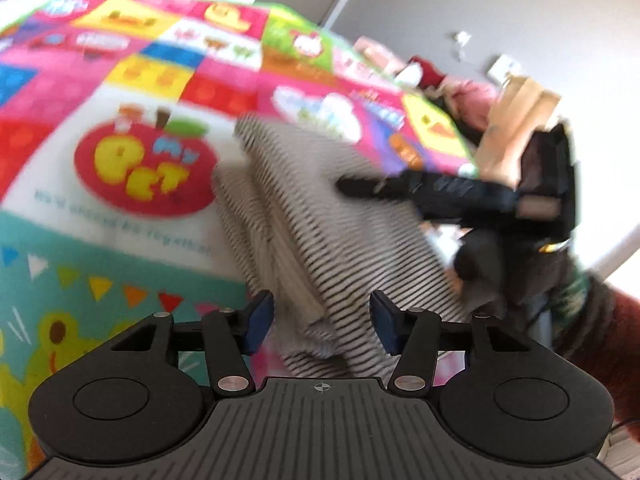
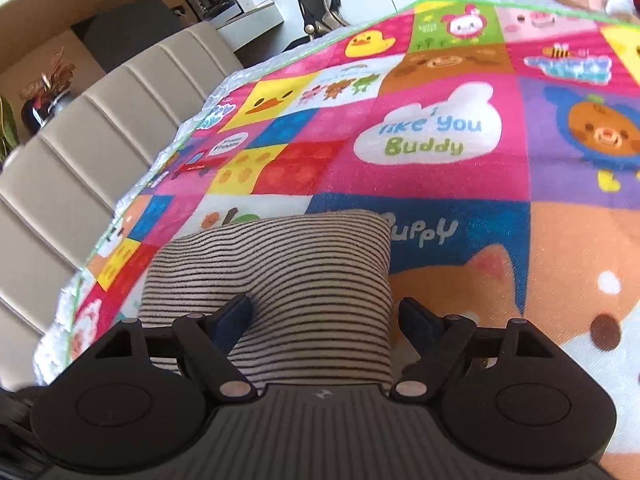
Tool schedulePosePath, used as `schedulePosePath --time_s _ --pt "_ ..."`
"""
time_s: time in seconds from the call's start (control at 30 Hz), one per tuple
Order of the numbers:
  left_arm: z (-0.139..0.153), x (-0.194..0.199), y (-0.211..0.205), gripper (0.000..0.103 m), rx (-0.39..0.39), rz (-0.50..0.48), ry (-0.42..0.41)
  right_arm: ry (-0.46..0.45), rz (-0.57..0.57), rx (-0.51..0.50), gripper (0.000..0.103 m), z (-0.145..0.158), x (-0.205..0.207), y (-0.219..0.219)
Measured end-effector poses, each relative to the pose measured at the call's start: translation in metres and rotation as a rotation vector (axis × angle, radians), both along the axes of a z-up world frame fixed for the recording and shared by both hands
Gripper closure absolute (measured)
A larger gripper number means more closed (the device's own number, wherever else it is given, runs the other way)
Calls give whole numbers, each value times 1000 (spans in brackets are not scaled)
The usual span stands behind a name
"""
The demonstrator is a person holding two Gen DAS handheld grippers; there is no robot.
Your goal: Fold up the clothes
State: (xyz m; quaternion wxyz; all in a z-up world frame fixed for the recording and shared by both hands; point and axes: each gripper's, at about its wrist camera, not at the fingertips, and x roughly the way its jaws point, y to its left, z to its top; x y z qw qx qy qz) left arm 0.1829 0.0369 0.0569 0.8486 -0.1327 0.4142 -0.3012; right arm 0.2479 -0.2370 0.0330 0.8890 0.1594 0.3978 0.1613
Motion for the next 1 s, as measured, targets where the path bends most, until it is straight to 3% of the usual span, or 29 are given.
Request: schedulePosePath --time_s 0.13,0.33,0.5,0.53,0.6,0.63,0.77,1.0 --pt "13 9 1 45 3 34 7 -20 3 -30 21 4 -5 1" --pt "-7 21 -10 45 27 15 84 -26 23 -27 21 7 -14 -5" --pt "-10 13 -18 54 60 -3 26 3 73 36 18 0 -57 -23" --pt "-11 11 -18 55 57 -5 16 -2 79 32 20 -2 -65 -24" --pt "-15 8 -19 56 51 -8 -8 -25 92 26 35 -5 -76 -25" --pt "-17 8 -19 56 47 -9 -24 -38 101 28 35 -5 -78 -23" --pt "-23 16 -11 56 7 2 -67 -65 87 29 34 -8 -58 -11" --pt "-30 82 15 55 -9 17 -92 -72 85 36 33 -13 14 19"
